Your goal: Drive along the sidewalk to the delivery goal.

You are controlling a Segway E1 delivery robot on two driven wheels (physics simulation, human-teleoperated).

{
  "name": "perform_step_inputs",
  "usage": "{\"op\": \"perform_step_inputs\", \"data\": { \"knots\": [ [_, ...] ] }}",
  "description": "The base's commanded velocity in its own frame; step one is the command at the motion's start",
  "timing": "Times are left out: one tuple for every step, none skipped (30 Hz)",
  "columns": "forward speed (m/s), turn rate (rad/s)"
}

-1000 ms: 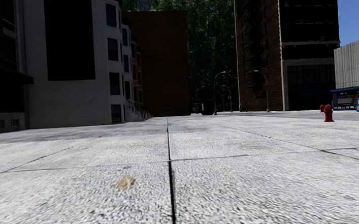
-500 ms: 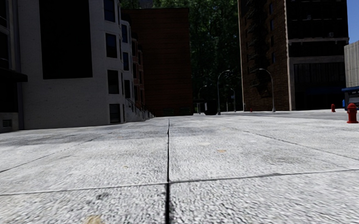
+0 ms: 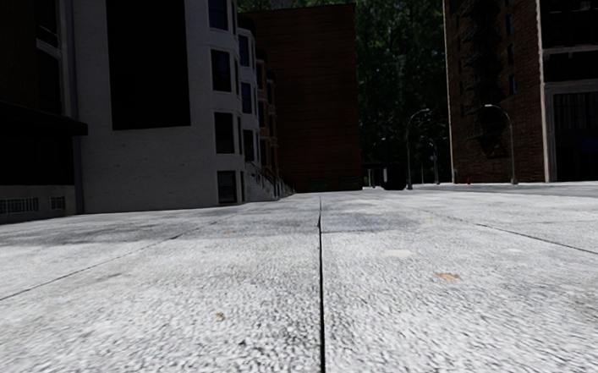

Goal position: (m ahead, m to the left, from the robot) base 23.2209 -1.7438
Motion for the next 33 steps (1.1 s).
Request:
{"op": "perform_step_inputs", "data": {
  "knots": [
    [2.0, 0.0],
    [2.0, 0.0],
    [2.0, 0.0],
    [2.0, 0.0],
    [2.0, 0.0],
    [2.0, 0.0],
    [2.0, 0.0],
    [2.0, 0.0],
    [2.0, 0.0],
    [2.0, 0.0],
    [2.0, 0.0],
    [2.0, 0.0],
    [2.0, 0.0],
    [2.0, 0.0],
    [2.0, 0.0],
    [2.0, 0.0],
    [2.0, 0.0],
    [2.0, 0.0],
    [2.0, 0.0],
    [2.0, 0.0],
    [2.0, 0.0],
    [2.0, 0.0],
    [2.0, -0.1],
    [2.0, -0.24],
    [2.0, -0.24],
    [2.0, -0.28],
    [2.0, -0.29],
    [2.0, -0.29],
    [2.0, -0.29],
    [2.0, -0.29],
    [2.0, -0.29],
    [2.0, -0.29],
    [2.0, -0.29]
  ]
}}
